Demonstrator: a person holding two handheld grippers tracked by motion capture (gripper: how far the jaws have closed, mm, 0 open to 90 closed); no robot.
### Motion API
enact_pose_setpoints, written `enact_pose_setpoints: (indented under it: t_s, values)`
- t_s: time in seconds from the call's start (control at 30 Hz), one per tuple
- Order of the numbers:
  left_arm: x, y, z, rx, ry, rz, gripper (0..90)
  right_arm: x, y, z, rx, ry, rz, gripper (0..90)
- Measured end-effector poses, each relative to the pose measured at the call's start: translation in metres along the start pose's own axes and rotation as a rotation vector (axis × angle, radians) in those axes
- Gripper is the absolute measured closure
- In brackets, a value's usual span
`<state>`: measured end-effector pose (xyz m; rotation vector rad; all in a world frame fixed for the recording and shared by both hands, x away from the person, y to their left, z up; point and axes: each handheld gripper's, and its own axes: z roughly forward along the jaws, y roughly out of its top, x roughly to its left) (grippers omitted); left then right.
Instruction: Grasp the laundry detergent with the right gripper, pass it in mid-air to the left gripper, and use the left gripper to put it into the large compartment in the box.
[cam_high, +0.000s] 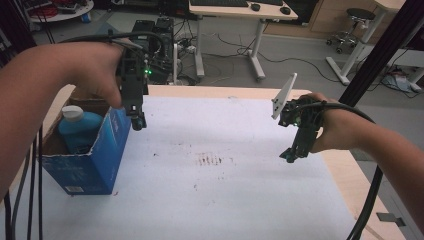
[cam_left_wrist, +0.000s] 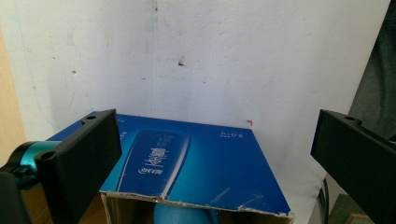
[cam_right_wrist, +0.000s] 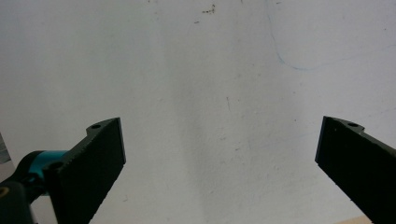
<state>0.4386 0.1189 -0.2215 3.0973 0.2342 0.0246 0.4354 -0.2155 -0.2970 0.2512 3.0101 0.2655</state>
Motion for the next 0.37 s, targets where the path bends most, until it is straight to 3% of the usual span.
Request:
enact_pose_setpoints:
  t_s: [0.37]
  values:
    - [-0.0001,0.0013,0.0015,-0.003,-0.007,0.003,1.6,0.0017,-0.0004,-0.0008,0.009,0.001,0.012,0.7]
